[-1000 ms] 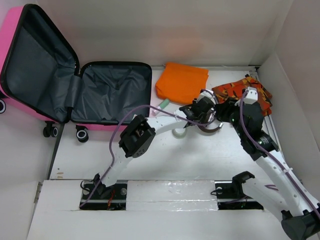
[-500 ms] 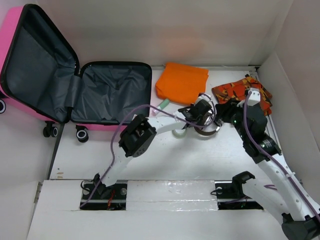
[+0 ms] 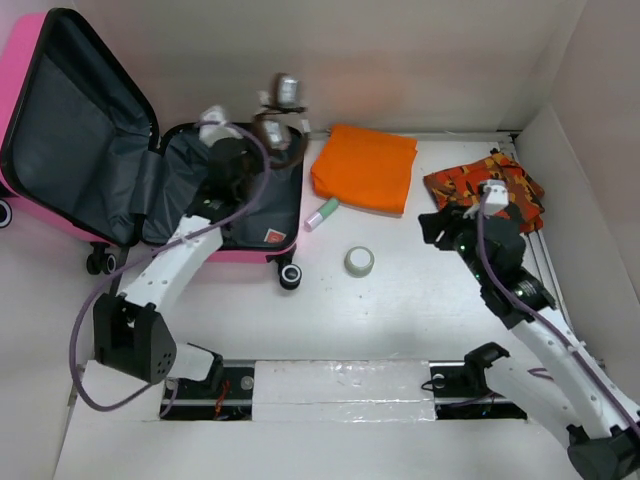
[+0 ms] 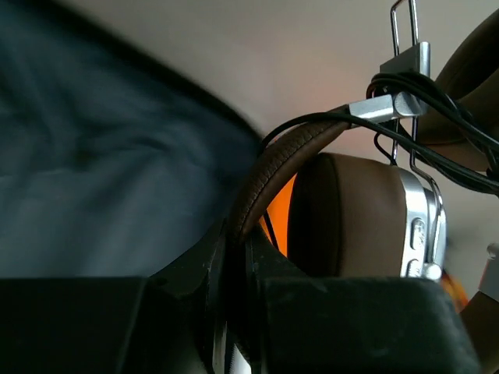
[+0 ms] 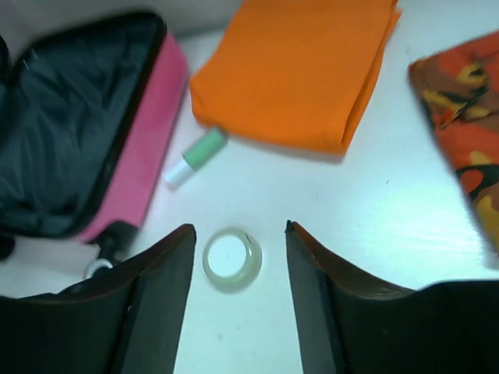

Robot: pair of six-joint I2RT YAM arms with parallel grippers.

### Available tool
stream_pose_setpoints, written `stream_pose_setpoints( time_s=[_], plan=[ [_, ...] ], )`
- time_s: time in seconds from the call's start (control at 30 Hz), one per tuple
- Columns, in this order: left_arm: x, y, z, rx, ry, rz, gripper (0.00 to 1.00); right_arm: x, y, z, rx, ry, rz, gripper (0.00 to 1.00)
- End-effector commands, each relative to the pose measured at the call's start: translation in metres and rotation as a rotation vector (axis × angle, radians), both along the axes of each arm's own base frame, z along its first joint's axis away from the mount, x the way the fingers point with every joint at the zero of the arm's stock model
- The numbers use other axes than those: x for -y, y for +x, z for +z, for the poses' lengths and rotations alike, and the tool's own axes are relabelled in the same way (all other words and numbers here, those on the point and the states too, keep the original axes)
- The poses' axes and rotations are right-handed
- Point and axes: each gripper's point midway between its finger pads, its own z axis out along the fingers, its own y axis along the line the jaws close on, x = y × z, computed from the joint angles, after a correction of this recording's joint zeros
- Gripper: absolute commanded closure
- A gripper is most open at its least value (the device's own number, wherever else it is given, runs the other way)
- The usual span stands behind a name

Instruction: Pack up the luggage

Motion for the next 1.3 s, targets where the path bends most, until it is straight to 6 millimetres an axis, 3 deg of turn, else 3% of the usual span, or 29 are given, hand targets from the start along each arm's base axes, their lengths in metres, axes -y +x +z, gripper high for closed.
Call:
stream_pose_setpoints(
  time_s=[0.0, 0.1, 0.13, 0.2, 0.23, 0.3, 0.4, 0.43, 0.5, 0.53, 0.6, 0.63, 0.67, 0.73, 0.77, 0.8, 0.87, 0.9, 0.93, 0.97, 1.03, 1.07, 1.13, 1.17, 1.27],
  plan=[
    [-0.072, 0.018, -0.065, -0.121, -0.138, 0.189, 1.00, -0.029, 0.002, -0.021, -0.030, -0.044, 0.113, 0.43],
    [-0.119, 0.026, -0.090, -0.168, -0.148, 0.327, 1.00, -0.046, 0.007, -0.047, -0.095, -0.101, 0.160, 0.32],
    [-0.136, 0.028, -0.110, -0.216, -0.144, 0.389, 1.00, -0.057, 0.005, -0.056, -0.117, -0.114, 0.192, 0.30],
    [-0.154, 0.031, -0.122, -0.265, -0.131, 0.455, 1.00, -0.069, 0.007, -0.076, -0.173, -0.151, 0.211, 0.20],
    [-0.170, 0.032, -0.139, -0.301, -0.138, 0.514, 1.00, -0.077, 0.005, -0.085, -0.194, -0.174, 0.226, 0.15],
    [-0.181, 0.036, -0.146, -0.329, -0.150, 0.535, 1.00, -0.089, 0.008, -0.102, -0.243, -0.204, 0.226, 0.05],
    [-0.199, 0.033, -0.169, -0.400, -0.140, 0.620, 1.00, -0.105, 0.010, -0.118, -0.279, -0.240, 0.231, 0.00],
    [-0.205, 0.032, -0.172, -0.403, -0.143, 0.646, 1.00, -0.110, 0.011, -0.137, -0.322, -0.262, 0.229, 0.00],
    [-0.213, 0.031, -0.177, -0.411, -0.139, 0.668, 1.00, -0.118, 0.019, -0.143, -0.336, -0.283, 0.210, 0.00],
    [-0.218, 0.030, -0.180, -0.409, -0.150, 0.683, 1.00, -0.123, 0.020, -0.160, -0.373, -0.313, 0.204, 0.00],
    [-0.224, 0.027, -0.188, -0.430, -0.166, 0.707, 1.00, -0.123, 0.031, -0.167, -0.382, -0.343, 0.161, 0.00],
    [-0.231, 0.025, -0.194, -0.445, -0.174, 0.730, 1.00, -0.123, 0.034, -0.182, -0.411, -0.372, 0.153, 0.00],
    [-0.235, 0.022, -0.196, -0.453, -0.185, 0.745, 0.97, -0.128, 0.034, -0.187, -0.421, -0.382, 0.162, 0.00],
    [-0.242, 0.019, -0.206, -0.482, -0.179, 0.762, 0.73, -0.128, 0.043, -0.192, -0.423, -0.405, 0.130, 0.00],
    [-0.242, 0.023, -0.200, -0.472, -0.182, 0.761, 0.60, -0.127, 0.042, -0.205, -0.450, -0.427, 0.130, 0.00],
    [-0.242, 0.023, -0.199, -0.472, -0.182, 0.761, 0.30, -0.129, 0.047, -0.205, -0.441, -0.426, 0.120, 0.00],
    [-0.236, 0.020, -0.181, -0.424, -0.202, 0.747, 0.00, -0.132, 0.054, -0.207, -0.441, -0.437, 0.104, 0.00],
    [-0.236, 0.019, -0.185, -0.425, -0.202, 0.747, 0.00, -0.132, 0.054, -0.207, -0.441, -0.437, 0.104, 0.00],
    [-0.228, 0.017, -0.165, -0.372, -0.213, 0.737, 0.00, -0.132, 0.054, -0.213, -0.452, -0.447, 0.104, 0.00],
    [-0.229, 0.014, -0.156, -0.342, -0.218, 0.742, 0.00, -0.134, 0.056, -0.209, -0.444, -0.440, 0.104, 0.00],
    [-0.217, 0.009, -0.141, -0.290, -0.232, 0.708, 0.00, -0.136, 0.056, -0.221, -0.462, -0.449, 0.113, 0.00],
    [-0.203, 0.005, -0.113, -0.219, -0.235, 0.660, 0.00, -0.138, 0.056, -0.224, -0.465, -0.445, 0.122, 0.00],
    [-0.179, -0.002, -0.093, -0.140, -0.224, 0.588, 0.00, -0.140, 0.057, -0.233, -0.484, -0.451, 0.118, 0.00],
    [-0.153, -0.010, -0.068, -0.078, -0.219, 0.533, 0.00, -0.137, 0.060, -0.235, -0.485, -0.448, 0.109, 0.00],
    [-0.114, -0.029, -0.054, -0.023, -0.150, 0.453, 0.00, -0.139, 0.059, -0.240, -0.500, -0.440, 0.113, 0.09]
  ],
)
